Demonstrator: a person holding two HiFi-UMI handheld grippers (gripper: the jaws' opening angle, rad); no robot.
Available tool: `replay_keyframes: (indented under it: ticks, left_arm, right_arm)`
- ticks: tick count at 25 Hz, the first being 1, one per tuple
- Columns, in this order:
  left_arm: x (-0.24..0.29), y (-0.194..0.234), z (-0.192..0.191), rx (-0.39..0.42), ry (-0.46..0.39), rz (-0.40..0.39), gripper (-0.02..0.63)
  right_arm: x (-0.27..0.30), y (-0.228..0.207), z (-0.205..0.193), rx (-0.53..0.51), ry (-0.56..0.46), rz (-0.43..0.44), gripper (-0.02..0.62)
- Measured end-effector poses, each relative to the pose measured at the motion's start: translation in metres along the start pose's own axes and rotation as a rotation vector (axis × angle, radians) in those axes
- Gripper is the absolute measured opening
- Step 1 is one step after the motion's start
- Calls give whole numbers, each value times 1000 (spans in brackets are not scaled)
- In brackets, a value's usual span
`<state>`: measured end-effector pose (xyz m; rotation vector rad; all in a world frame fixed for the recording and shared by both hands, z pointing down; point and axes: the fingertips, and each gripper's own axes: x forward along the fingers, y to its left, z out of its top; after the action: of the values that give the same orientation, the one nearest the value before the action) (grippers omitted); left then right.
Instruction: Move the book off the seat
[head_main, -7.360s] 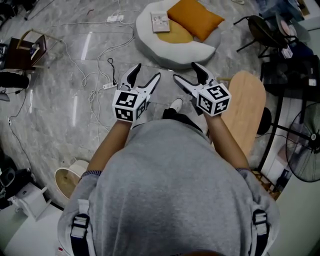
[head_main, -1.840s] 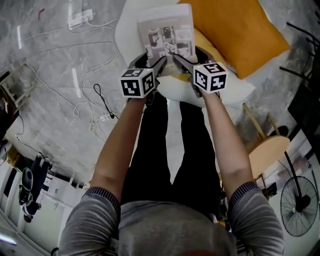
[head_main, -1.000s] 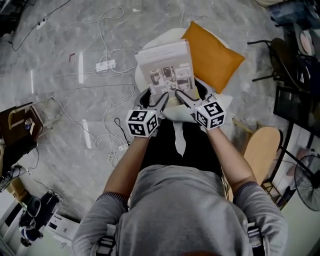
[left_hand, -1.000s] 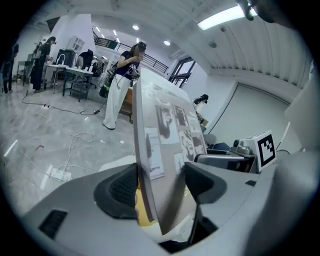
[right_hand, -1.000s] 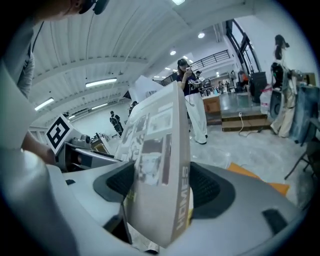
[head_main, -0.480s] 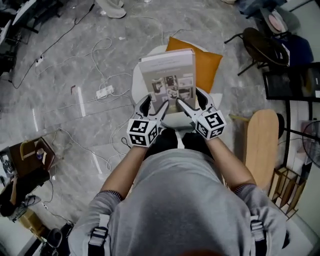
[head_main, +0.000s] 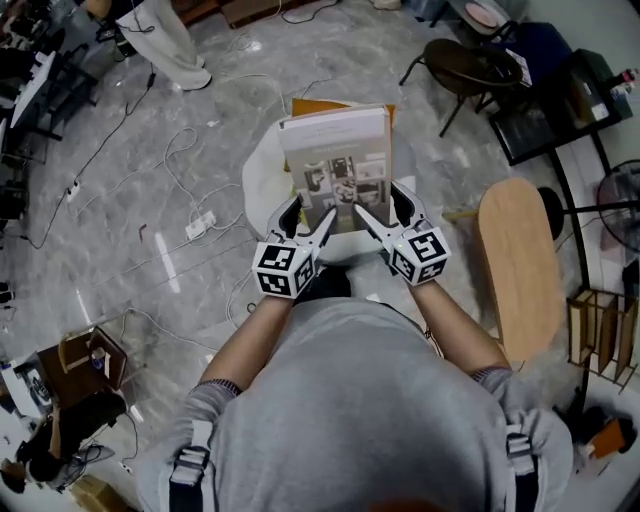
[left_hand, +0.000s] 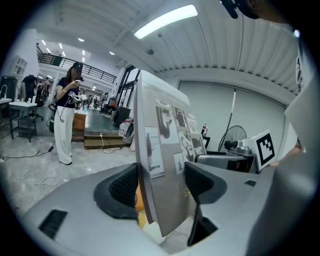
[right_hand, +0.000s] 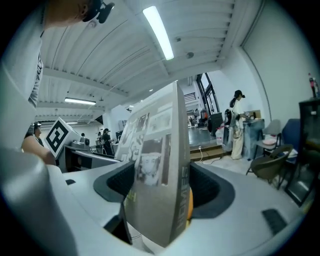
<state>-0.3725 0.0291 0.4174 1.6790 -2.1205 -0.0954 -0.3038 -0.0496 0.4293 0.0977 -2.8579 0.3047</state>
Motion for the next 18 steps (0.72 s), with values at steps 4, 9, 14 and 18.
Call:
replay_keyframes:
  ticks: [4,9,14,18]
  left_arm:
    - [2,-52,-4,21,16,-69,321]
    - [8,-119,-24,69,62,-183,321]
    - [16,-162,-34,115,99,-277,321]
    - [36,-226,-49,168,137,-370,321]
  right_arm:
    - [-55,-12,-1,16,-31,-67,354]
    - [-128,-28,-18,59,-70,-181,351]
    - [-175,-39,-28,90,-103,-285,351]
    - [-237,-67,-40,113,-140,-385,351]
